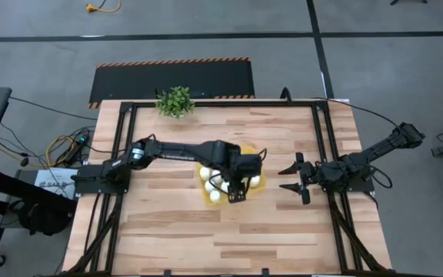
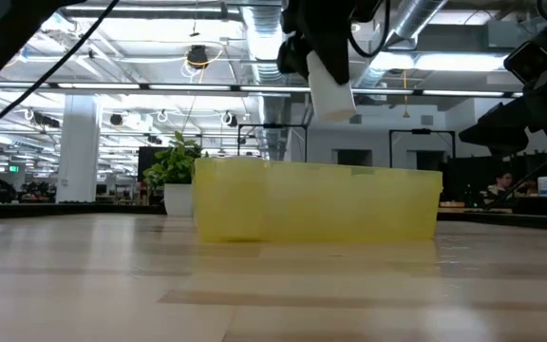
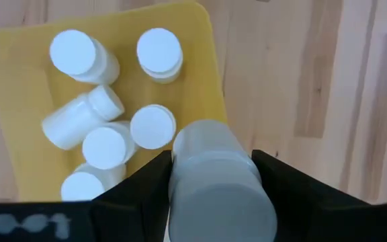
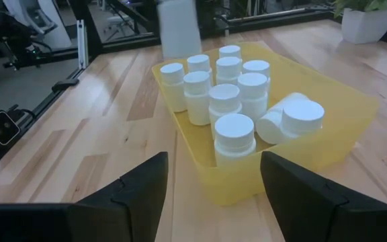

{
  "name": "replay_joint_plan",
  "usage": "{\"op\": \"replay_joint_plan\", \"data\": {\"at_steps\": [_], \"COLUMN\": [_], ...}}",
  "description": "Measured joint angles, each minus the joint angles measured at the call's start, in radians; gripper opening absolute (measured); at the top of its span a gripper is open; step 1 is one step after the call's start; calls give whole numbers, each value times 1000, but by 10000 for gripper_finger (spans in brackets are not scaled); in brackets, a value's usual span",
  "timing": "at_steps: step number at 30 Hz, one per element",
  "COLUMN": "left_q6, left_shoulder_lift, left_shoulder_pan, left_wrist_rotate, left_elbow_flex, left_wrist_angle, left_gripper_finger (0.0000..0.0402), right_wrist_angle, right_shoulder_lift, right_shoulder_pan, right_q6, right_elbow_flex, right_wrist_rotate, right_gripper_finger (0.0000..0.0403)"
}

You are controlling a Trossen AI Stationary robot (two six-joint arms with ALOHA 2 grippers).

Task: Pick and place pill bottles into a basket
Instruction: Put the white pill bottle into the yellow bin

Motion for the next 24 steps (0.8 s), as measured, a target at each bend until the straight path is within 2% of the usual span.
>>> {"op": "replay_joint_plan", "data": {"at_steps": [5, 12, 24], "left_q6": [25, 32, 42], "left_shoulder_lift": [0, -2, 5], "left_shoulder_pan": [13, 7, 17], "left_wrist_rotate": [46, 40, 31], "left_elbow_flex": [0, -49, -79], "left_wrist_angle": [2, 80, 78], "left_gripper_finger": [173, 173, 173], "right_wrist_angle": [0, 0, 0], "right_shoulder_lift": [0, 0, 0], "right_shoulder_pan": [0, 0, 0], "right_q6": [0, 0, 0], "right_elbow_flex": [0, 0, 0], "right_wrist_rotate": [0, 0, 0], "right_gripper_finger": [230, 230, 230]}}
